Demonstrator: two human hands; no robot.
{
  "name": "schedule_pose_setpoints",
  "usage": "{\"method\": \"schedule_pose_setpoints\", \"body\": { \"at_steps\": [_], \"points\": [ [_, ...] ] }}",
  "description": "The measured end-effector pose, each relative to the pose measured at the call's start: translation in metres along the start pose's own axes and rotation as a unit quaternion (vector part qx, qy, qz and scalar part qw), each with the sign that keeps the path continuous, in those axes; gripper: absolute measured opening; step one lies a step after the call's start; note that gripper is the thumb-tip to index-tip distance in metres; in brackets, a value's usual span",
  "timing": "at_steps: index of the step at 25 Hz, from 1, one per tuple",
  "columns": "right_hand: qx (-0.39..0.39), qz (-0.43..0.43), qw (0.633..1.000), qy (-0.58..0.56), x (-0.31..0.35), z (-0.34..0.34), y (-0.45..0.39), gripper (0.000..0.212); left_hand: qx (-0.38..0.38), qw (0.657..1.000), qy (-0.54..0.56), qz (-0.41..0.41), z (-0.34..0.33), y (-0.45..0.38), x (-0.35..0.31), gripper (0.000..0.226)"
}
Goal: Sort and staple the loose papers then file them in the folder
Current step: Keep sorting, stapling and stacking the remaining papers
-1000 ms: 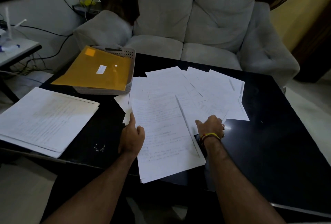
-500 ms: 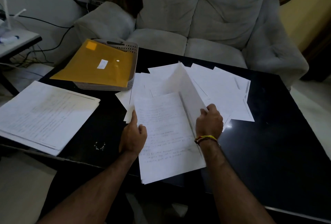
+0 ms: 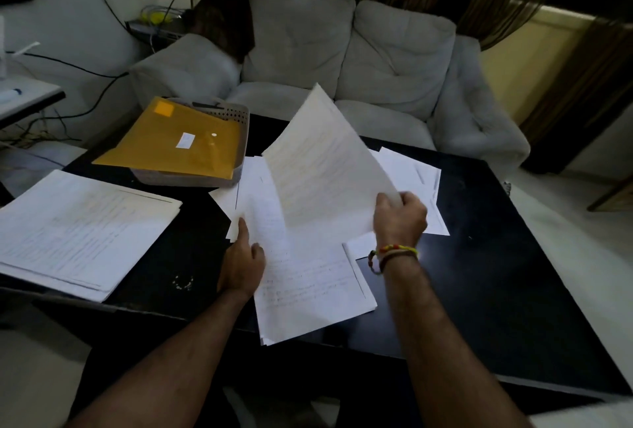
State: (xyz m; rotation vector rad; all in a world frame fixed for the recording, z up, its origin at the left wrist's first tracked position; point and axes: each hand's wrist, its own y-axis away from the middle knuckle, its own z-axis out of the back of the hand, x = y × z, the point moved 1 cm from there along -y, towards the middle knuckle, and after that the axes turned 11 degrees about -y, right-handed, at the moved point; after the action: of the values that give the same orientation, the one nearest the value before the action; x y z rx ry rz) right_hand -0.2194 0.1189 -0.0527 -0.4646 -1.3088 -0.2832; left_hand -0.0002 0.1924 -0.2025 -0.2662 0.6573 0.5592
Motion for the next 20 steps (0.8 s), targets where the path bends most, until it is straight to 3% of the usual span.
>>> {"method": "schedule_pose_setpoints", "body": {
  "at_steps": [2, 5, 8, 14, 17, 20],
  "points": [
    [0.065, -0.088, 0.992, 0.066, -0.040, 0.000, 0.013, 0.015, 0.003, 0.999, 0.031, -0.011, -0.001, -0.003, 0.004, 0.061],
    [0.128, -0.150, 0.971, 0.139, -0.092, 0.000, 0.039, 0.022, -0.002, 0.997, 0.074, -0.015, -0.001, -0.007, 0.008, 0.039],
    [0.161, -0.129, 0.958, 0.198, -0.117, 0.004, 0.049, 0.013, -0.021, 0.994, 0.102, 0.020, -0.003, -0.006, 0.005, 0.045],
    [0.259, -0.154, 0.920, 0.250, -0.112, 0.000, 0.027, 0.004, -0.014, 0.998, 0.052, -0.020, -0.008, -0.008, 0.009, 0.054],
    [0.271, -0.163, 0.932, 0.175, -0.117, 0.008, 0.027, 0.038, -0.003, 0.999, 0.029, -0.014, -0.009, -0.007, 0.010, 0.061],
    [0.292, -0.145, 0.936, 0.135, -0.121, 0.009, 0.023, 0.048, 0.005, 0.999, 0.041, -0.019, -0.009, -0.006, 0.010, 0.064]
  ]
}}
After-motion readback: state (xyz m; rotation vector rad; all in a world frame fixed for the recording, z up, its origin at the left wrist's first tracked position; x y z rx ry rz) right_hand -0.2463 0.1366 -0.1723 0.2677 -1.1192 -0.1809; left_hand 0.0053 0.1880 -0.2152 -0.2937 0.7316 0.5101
